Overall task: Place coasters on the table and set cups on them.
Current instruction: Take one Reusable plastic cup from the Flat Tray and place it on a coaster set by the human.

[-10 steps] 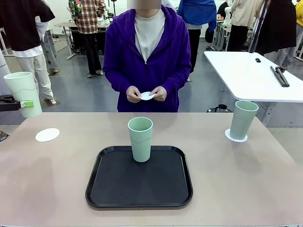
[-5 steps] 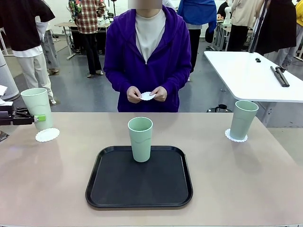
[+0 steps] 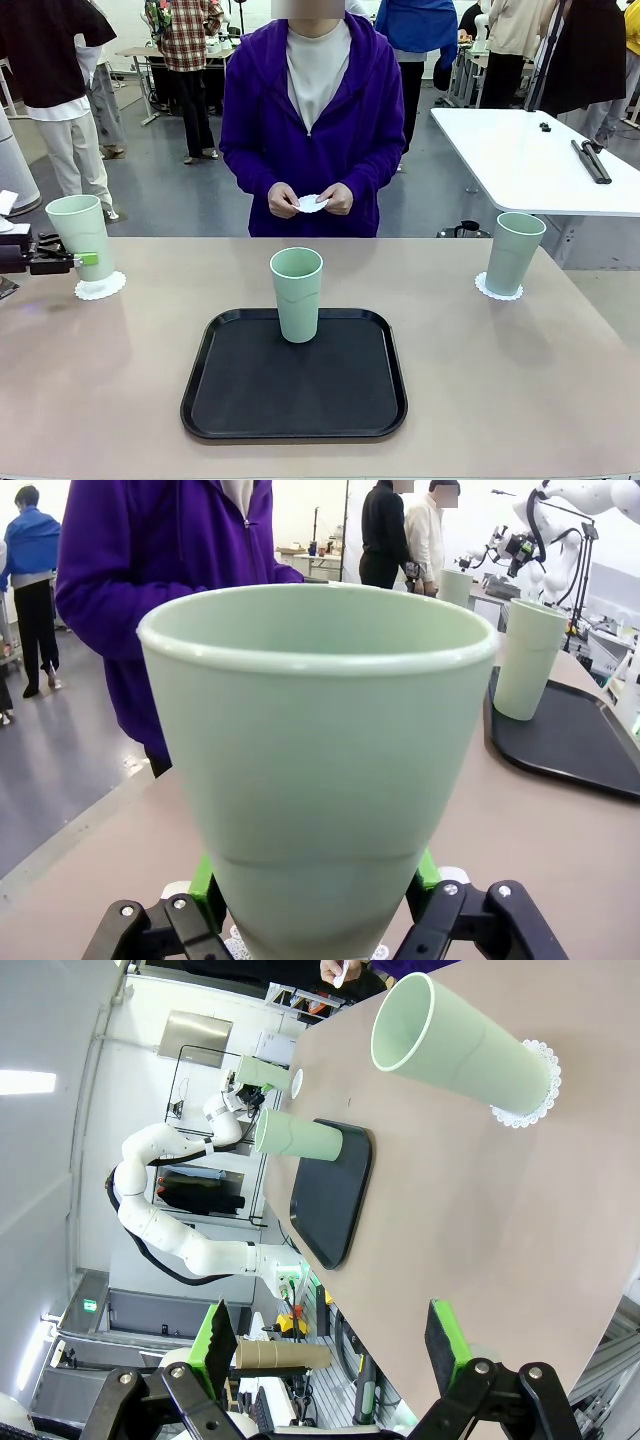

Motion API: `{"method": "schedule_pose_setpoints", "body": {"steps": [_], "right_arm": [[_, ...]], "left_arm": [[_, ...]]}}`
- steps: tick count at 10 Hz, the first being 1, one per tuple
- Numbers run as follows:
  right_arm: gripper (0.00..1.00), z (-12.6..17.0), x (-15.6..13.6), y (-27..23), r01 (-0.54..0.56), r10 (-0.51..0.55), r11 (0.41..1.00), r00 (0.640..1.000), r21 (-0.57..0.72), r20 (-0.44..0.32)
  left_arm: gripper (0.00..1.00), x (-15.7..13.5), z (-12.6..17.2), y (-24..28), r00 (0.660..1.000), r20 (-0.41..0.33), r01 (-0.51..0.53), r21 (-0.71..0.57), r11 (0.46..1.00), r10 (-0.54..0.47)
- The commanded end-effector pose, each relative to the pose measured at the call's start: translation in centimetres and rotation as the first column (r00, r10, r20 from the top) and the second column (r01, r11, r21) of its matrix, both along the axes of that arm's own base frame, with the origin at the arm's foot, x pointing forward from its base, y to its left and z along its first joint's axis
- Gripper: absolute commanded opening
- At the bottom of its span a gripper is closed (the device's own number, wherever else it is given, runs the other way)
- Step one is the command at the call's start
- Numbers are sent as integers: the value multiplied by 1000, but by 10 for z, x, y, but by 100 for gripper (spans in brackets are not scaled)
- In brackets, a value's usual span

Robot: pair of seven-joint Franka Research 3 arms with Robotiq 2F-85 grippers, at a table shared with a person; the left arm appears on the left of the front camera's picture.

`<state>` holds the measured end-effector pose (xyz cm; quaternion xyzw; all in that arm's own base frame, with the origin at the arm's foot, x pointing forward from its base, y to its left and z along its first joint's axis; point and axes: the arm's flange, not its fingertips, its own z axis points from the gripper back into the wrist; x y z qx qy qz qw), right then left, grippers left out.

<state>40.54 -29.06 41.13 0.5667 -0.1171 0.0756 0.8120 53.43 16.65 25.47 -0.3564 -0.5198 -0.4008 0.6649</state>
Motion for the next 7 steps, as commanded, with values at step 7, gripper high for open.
{"method": "schedule_pose_setpoints", "body": {"steps": [7], "right_arm": [[100, 1, 0, 0, 2, -2, 1000, 1000, -5, -3]], "left_arm": [[84, 4, -18, 6, 999, 39, 33, -33, 999, -32]]}}
